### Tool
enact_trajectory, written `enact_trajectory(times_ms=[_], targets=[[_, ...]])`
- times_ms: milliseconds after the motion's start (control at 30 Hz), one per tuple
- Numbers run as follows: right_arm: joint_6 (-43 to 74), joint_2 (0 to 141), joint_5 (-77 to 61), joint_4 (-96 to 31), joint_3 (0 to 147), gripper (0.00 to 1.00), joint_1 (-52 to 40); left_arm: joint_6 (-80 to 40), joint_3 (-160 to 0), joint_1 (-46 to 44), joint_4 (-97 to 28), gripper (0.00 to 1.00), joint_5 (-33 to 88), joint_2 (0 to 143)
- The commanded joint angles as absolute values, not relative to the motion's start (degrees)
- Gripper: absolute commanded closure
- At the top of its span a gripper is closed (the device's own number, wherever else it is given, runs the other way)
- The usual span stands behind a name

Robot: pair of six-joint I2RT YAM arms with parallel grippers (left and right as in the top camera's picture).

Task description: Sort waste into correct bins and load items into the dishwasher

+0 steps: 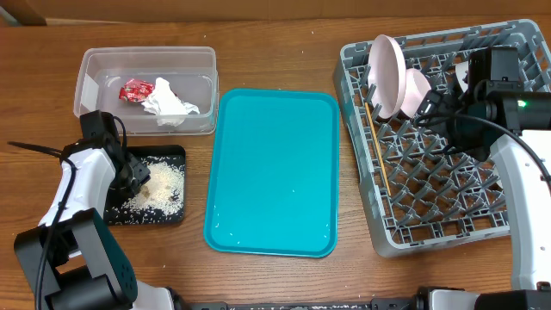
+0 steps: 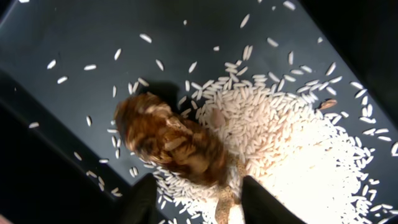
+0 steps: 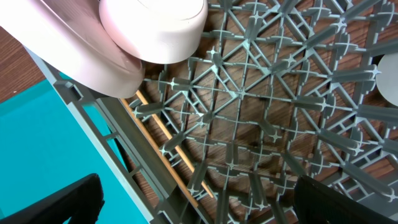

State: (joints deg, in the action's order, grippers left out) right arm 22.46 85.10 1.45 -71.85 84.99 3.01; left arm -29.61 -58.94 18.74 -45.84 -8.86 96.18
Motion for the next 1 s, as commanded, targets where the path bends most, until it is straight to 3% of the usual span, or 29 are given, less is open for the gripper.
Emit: enact_trajectory(times_ms=[0,267,433,567,967], targets=[[22.3,85.0,1.4,-71.8,85.2,0.0,3.1,-29.6,-59.1,18.8,-46.3,0.46,-9.4,96.1],[21.6,85.0,0.3,-65.2,85.2,0.0,2.8,-24.0,-65.1,18.0,-46.9,0.34,-1.9,92.5],[7.1,85.0,-9.7,-55.3,85.2,0.0,0.6,-14.4,-70.8,13.8,-47.9,0.29,4.2,90.9],[0.1,85.0,-11.8,-55.4,85.2,0.0,-1.2,-8.5,-74.3,8.6,-52.3,0.24,4.0,90.9],[1.7,83.3,-10.0,-64.9,84.9,0.0,-0.6,-9.2,-74.7,5.7,-63.0,0.28,4.3,88.1]])
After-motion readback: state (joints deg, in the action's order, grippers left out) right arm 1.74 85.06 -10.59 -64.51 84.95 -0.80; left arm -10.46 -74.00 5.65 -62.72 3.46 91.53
